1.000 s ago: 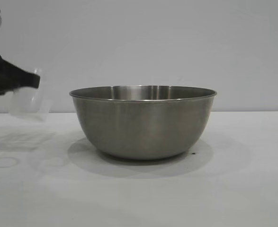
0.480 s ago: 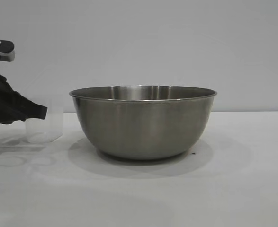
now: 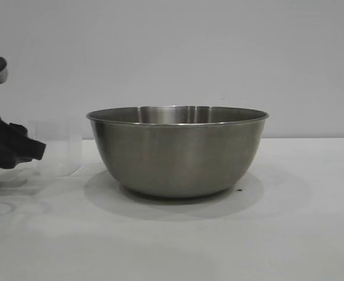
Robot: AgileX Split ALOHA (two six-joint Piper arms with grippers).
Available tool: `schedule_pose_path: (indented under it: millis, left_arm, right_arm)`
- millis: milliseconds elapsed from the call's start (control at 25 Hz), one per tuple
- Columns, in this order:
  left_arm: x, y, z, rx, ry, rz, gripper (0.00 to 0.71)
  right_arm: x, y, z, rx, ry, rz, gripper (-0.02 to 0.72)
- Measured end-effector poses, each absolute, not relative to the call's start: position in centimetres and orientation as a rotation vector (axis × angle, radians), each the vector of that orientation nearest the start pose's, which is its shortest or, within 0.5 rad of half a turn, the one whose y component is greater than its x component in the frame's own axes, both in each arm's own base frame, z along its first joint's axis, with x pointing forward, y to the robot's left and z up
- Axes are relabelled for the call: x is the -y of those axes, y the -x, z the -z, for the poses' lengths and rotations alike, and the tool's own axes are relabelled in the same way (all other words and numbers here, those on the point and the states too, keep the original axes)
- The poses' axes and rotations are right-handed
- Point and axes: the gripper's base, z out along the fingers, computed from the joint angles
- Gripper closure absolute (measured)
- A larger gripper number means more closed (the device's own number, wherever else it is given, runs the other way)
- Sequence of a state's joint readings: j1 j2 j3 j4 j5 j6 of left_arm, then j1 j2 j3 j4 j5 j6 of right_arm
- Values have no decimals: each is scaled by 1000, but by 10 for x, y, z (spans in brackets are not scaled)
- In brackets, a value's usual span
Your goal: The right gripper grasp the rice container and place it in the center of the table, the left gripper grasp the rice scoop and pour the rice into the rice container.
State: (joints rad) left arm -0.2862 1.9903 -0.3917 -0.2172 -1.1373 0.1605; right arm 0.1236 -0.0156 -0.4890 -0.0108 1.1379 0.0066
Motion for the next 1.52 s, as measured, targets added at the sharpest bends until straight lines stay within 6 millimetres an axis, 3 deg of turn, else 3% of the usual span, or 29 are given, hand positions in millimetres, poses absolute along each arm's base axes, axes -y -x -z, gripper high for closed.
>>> schedule_pose_path:
  millis: [360,720,1120,1280,1520]
  left_arm:
    - [58,-241,-142,-1968,-215,34,341]
    - [54,-203,-198,-2022,-149,179,341]
    - [54,-166,-256,-2190,-231,280,341]
    - [50,-141,-275,-2228,-282,292,341]
    - [34,-88,-292,-2177,-346,259,341]
  right_arm:
    - [2,9,-268,-2114,123,-64,471]
    - [2,9,-268,-2114,123,-64,471]
    - [2,9,-268,-2114,123,-64,471]
    - [2,9,-268,-2114,123,-64,471]
    - [2,9,-268,-2114,123,-64,471]
